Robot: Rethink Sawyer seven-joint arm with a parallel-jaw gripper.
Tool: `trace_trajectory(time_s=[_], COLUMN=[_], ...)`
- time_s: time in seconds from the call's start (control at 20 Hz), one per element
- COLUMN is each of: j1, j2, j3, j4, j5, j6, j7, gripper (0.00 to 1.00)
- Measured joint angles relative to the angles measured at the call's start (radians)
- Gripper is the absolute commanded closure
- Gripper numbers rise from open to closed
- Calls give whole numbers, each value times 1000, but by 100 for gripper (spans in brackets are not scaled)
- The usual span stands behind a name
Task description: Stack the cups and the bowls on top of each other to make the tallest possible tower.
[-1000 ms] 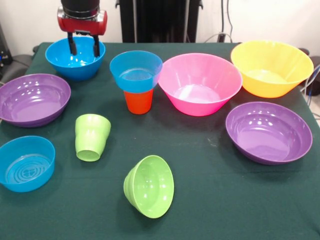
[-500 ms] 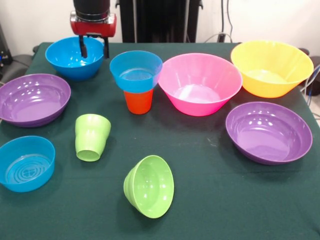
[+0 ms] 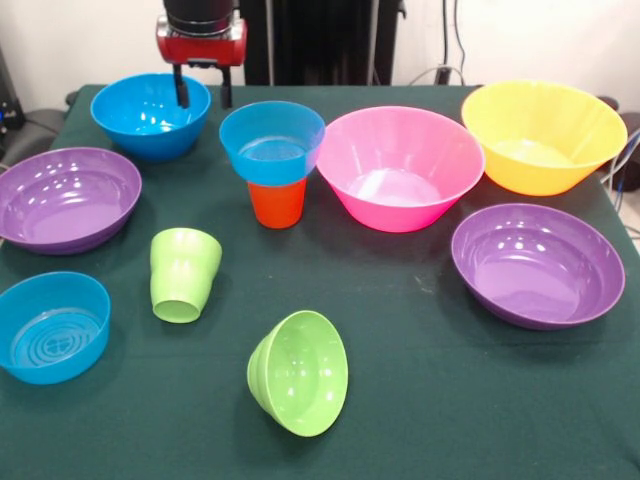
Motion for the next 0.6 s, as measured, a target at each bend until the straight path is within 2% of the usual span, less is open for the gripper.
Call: trace_trajectory(time_s=[0.6], j1=[18], j2=[16], j3=[-67], j4=[5], j5=[-36], j6=[-69], j7=[0], gripper=[0])
